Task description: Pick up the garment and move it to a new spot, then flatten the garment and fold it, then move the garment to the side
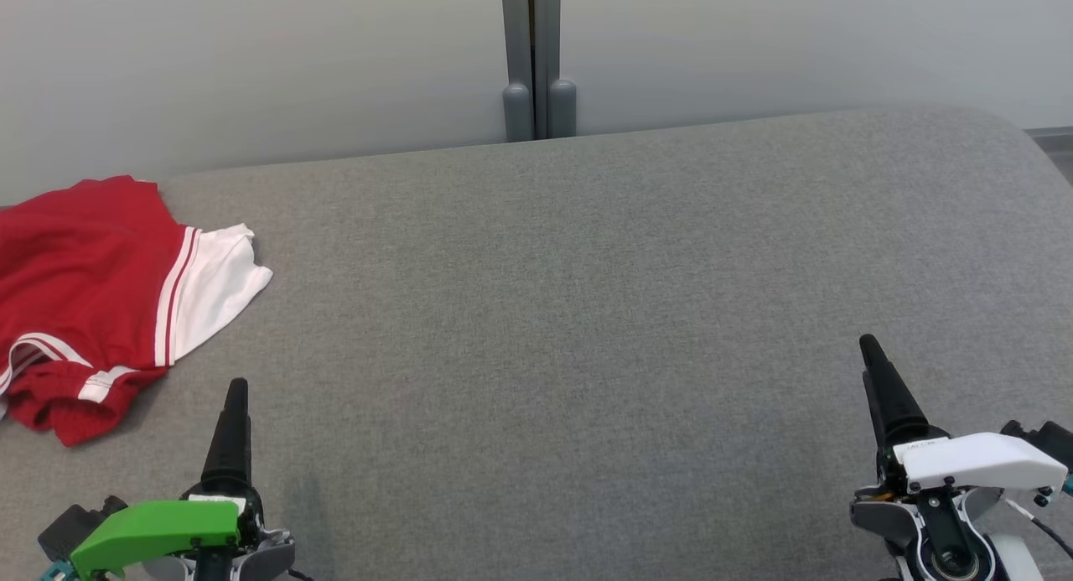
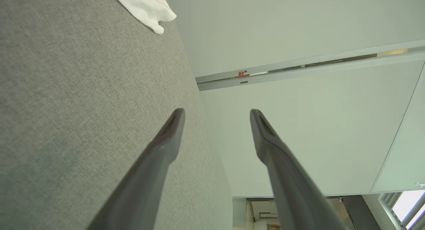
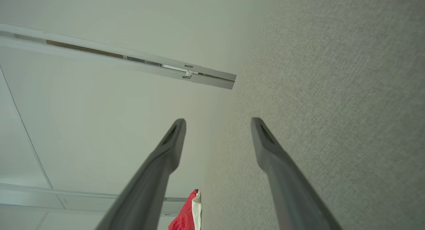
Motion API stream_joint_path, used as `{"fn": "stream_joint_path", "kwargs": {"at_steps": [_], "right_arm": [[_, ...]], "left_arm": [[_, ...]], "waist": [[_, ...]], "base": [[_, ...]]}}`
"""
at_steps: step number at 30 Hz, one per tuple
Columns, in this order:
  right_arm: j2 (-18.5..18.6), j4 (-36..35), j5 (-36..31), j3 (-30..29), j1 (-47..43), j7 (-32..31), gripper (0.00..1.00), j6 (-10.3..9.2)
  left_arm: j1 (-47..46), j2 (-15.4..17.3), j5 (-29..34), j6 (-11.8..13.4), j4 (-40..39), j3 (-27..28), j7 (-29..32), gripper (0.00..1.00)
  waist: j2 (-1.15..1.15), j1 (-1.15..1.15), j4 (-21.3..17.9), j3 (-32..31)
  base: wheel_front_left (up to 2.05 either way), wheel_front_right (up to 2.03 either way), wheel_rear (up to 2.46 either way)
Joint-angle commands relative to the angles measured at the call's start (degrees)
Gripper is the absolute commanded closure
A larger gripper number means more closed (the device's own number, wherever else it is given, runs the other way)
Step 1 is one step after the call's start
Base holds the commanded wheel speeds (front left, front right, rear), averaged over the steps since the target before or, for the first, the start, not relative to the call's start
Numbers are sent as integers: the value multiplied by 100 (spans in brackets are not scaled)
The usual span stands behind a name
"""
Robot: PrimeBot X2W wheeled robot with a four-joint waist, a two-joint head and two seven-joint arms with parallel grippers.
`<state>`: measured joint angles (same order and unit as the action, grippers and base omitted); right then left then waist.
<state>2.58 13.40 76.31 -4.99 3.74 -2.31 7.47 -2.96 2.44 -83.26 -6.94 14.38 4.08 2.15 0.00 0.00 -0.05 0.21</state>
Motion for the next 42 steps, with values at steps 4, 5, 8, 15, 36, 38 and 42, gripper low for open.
{"fn": "stream_joint_path", "kwargs": {"at_steps": [4,5,8,15,36,38,42], "right_arm": [[39,-283,-825,59,9,158,0,2],[37,-315,-964,67,3,179,0,2],[44,-414,-1443,124,-24,251,0,2],[66,-573,-2310,227,-82,406,0,2],[182,-678,-4362,521,-19,815,0,2],[188,-657,-4533,543,10,848,0,2],[203,-619,-4849,605,51,918,0,3]], "left_arm": [[0,36,656,58,-201,-57,-144,0],[11,36,774,66,-218,-69,-165,0],[49,38,1154,101,-272,-111,-240,0],[132,40,1999,197,-352,-206,-392,0],[310,48,3891,341,-400,-347,-800,0],[333,48,4047,351,-399,-347,-832,0],[358,50,4321,360,-391,-344,-898,0]], "waist": [[0,0,1,6],[0,0,1,7],[0,0,0,11],[0,0,-8,13],[0,0,-48,29],[0,0,-49,34],[0,0,-44,42]], "base": [[0,0,0],[0,0,0],[0,0,0],[0,0,0],[0,0,0],[0,0,0],[0,0,0]]}}
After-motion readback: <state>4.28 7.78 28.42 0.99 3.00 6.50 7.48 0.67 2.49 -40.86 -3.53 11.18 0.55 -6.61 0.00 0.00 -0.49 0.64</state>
